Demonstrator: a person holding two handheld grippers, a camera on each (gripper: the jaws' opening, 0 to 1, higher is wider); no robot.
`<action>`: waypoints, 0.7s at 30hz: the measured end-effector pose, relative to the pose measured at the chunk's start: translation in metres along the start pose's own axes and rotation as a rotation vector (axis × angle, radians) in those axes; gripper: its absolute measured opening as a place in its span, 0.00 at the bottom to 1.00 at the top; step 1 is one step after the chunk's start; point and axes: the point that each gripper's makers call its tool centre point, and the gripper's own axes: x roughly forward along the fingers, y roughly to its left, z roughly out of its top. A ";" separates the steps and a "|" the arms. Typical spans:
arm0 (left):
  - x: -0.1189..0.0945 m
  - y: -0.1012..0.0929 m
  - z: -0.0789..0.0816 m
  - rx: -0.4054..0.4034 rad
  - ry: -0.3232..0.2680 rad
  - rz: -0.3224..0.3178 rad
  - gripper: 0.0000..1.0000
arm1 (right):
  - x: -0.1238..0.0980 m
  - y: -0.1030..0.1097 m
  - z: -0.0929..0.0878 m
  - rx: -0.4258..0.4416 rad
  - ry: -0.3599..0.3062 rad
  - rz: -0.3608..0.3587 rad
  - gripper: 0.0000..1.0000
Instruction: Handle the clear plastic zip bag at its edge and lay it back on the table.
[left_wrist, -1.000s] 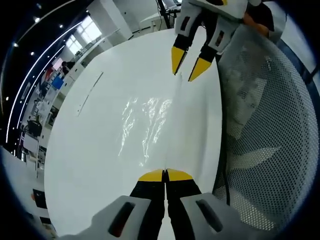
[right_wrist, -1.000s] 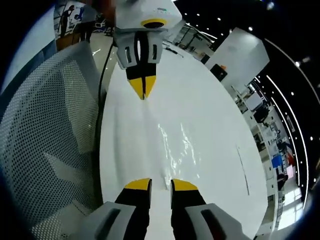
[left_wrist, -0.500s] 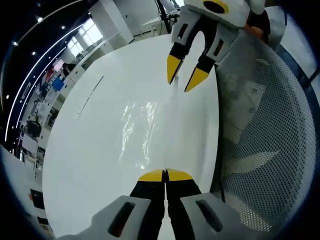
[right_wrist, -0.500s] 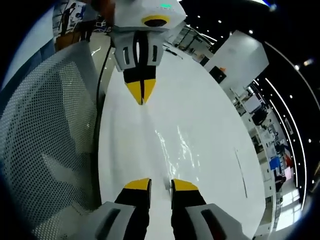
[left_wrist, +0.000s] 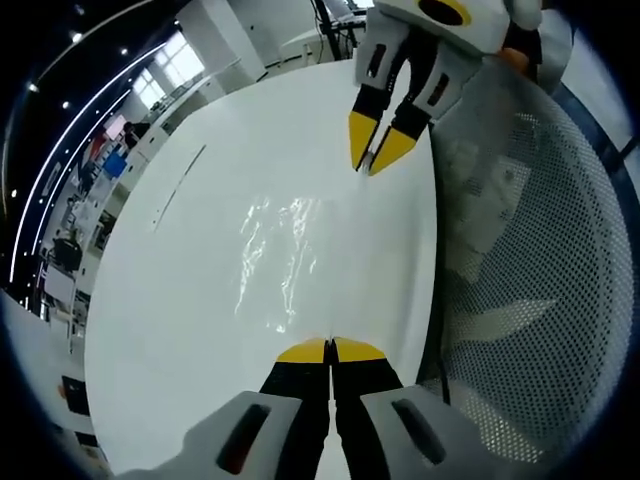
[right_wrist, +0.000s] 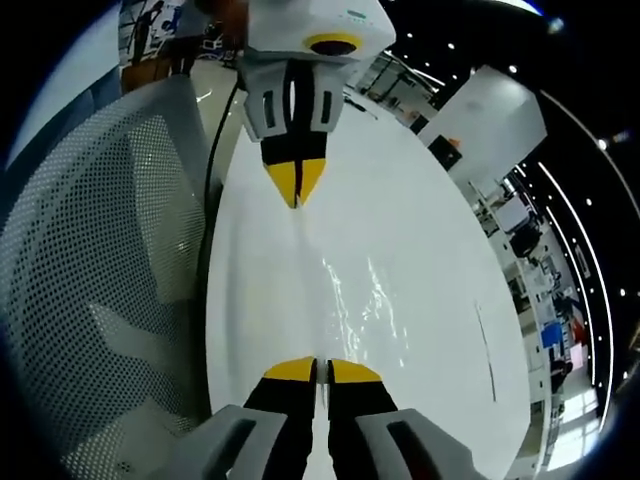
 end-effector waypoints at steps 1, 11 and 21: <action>0.000 -0.001 0.000 -0.002 0.001 -0.001 0.00 | 0.000 0.000 0.000 0.001 0.000 0.001 0.00; 0.002 -0.009 -0.005 0.013 0.018 -0.004 0.00 | 0.001 0.006 -0.006 0.002 0.018 0.028 0.01; 0.001 -0.012 -0.007 0.031 0.020 -0.011 0.00 | -0.018 -0.016 0.028 0.141 -0.143 0.002 0.11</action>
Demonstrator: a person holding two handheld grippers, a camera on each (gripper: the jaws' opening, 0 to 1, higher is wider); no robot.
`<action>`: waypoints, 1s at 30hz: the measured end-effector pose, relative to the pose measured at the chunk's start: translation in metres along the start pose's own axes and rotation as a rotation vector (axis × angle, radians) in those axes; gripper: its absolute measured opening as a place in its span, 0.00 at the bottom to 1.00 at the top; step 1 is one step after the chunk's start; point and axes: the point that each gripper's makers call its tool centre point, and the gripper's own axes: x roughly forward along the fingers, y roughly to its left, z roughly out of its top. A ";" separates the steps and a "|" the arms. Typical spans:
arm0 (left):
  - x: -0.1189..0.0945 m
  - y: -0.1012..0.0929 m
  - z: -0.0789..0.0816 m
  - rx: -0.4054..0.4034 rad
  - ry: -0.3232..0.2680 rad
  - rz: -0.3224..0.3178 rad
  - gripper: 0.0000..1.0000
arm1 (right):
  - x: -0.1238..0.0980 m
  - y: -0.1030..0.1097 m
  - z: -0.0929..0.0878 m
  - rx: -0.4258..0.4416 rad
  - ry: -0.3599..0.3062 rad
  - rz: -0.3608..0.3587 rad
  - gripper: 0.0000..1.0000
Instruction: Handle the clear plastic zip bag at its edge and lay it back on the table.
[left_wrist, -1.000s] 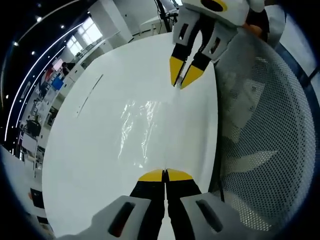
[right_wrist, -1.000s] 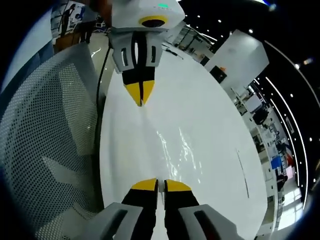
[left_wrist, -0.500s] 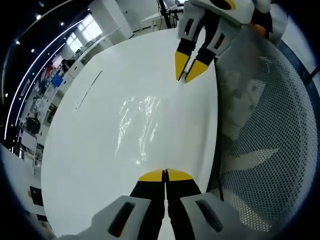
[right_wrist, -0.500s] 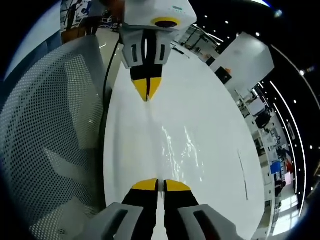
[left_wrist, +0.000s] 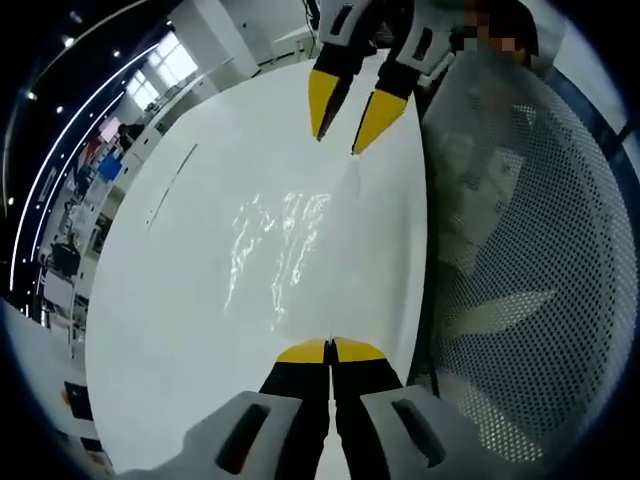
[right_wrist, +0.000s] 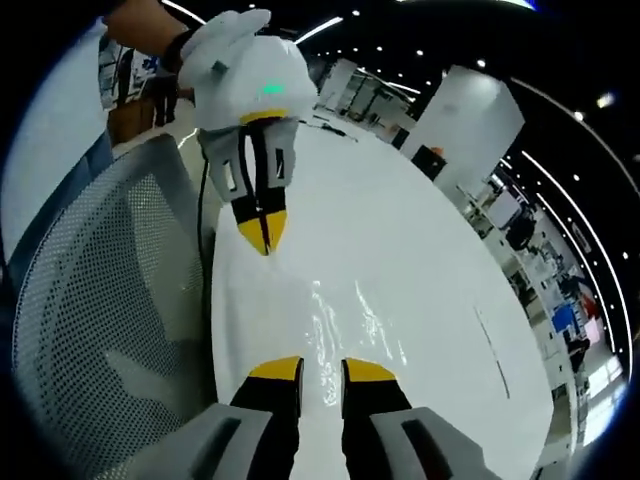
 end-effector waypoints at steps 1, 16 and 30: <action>0.000 0.000 0.001 0.003 -0.001 0.000 0.00 | 0.003 -0.001 0.001 -0.001 0.001 0.000 0.11; -0.002 0.002 0.006 0.013 -0.019 0.002 0.00 | 0.032 0.018 0.002 -0.101 0.063 0.076 0.11; -0.006 0.006 0.016 0.025 -0.043 0.014 0.00 | 0.041 0.026 -0.007 -0.064 0.109 0.105 0.00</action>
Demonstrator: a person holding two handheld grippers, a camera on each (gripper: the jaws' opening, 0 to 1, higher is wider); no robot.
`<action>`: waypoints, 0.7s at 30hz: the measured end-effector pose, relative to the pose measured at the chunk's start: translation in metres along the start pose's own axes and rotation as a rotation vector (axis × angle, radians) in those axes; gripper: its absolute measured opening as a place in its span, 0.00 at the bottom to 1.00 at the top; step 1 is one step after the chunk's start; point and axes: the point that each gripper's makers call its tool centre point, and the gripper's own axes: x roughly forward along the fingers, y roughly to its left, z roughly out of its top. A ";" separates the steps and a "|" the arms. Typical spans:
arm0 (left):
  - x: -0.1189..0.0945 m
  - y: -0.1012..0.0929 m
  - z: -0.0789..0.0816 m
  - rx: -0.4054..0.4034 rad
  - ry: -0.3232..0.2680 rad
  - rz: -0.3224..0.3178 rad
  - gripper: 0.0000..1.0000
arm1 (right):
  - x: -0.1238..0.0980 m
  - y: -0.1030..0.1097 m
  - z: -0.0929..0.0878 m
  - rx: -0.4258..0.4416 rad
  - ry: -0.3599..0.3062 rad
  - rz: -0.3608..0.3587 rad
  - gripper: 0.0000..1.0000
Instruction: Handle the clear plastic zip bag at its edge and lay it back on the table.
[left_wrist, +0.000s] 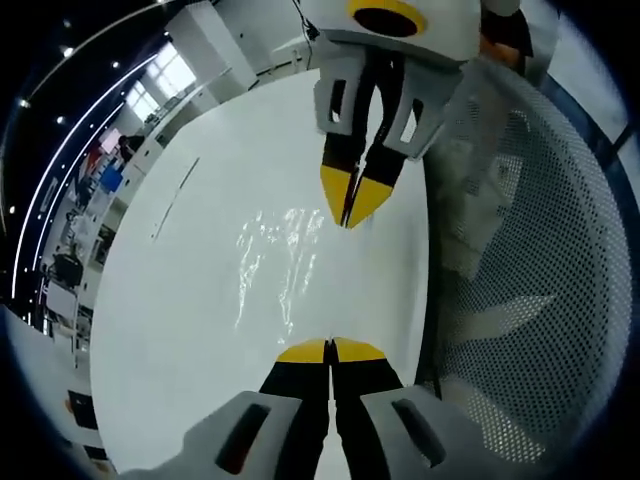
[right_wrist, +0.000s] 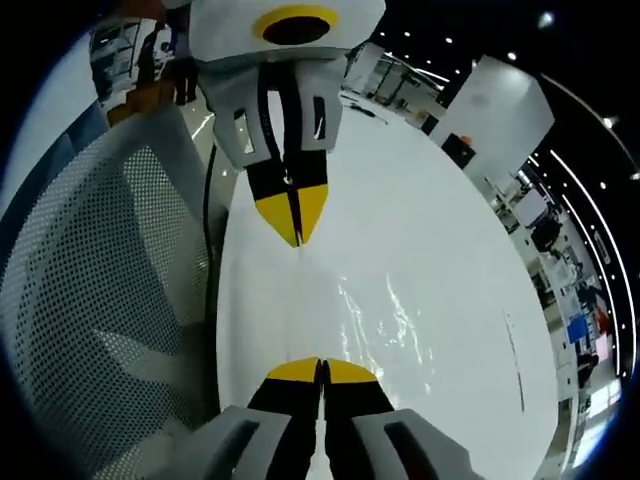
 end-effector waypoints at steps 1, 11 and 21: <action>0.000 0.000 0.000 0.002 -0.003 0.003 0.00 | 0.000 0.000 0.000 0.006 0.001 0.000 0.00; -0.012 0.005 0.019 0.041 -0.090 0.087 0.10 | 0.004 -0.009 -0.001 0.054 0.008 -0.013 0.00; -0.016 -0.011 0.056 0.126 -0.145 0.077 0.11 | 0.006 -0.014 0.002 0.056 0.007 -0.018 0.00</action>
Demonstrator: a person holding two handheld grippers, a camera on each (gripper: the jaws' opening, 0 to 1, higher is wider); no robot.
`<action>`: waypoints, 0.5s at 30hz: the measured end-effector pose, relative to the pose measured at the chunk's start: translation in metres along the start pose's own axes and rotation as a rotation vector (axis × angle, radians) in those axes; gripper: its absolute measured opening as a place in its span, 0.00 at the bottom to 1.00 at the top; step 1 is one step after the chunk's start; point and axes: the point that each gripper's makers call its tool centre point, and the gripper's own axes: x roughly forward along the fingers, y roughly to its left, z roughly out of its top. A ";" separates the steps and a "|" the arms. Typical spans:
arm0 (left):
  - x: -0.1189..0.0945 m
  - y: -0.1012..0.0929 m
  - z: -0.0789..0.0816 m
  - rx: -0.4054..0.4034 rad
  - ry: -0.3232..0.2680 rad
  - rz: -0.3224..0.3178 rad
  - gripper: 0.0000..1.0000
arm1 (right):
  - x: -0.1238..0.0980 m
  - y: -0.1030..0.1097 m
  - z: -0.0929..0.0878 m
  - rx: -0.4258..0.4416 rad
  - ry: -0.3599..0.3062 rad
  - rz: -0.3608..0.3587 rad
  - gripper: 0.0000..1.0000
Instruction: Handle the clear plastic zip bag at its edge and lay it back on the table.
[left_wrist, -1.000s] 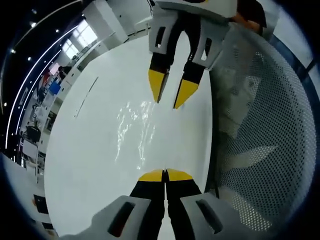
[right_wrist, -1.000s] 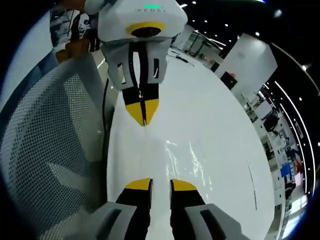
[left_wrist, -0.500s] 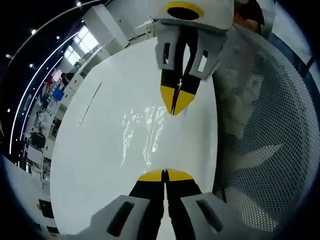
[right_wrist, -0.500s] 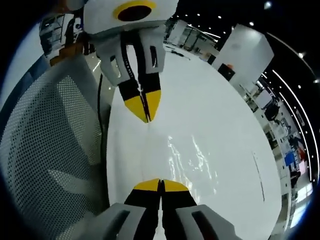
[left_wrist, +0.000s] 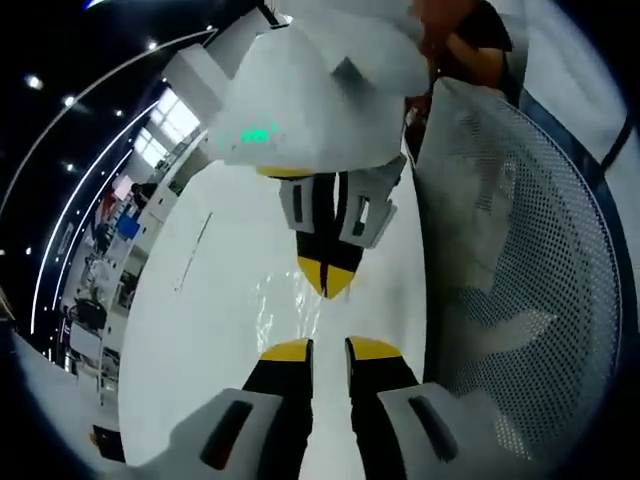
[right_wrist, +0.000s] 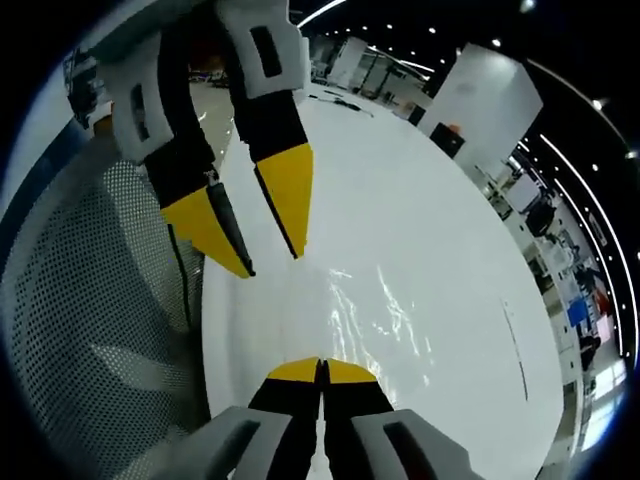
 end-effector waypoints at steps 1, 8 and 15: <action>0.005 -0.002 0.000 0.007 0.002 -0.009 0.11 | 0.000 -0.001 0.000 -0.004 0.000 -0.002 0.00; 0.030 -0.005 -0.001 0.079 0.029 -0.017 0.07 | -0.005 -0.001 0.001 -0.004 -0.002 -0.004 0.00; 0.039 -0.009 -0.004 0.097 0.048 -0.034 0.00 | -0.009 -0.004 0.000 0.005 -0.002 -0.009 0.00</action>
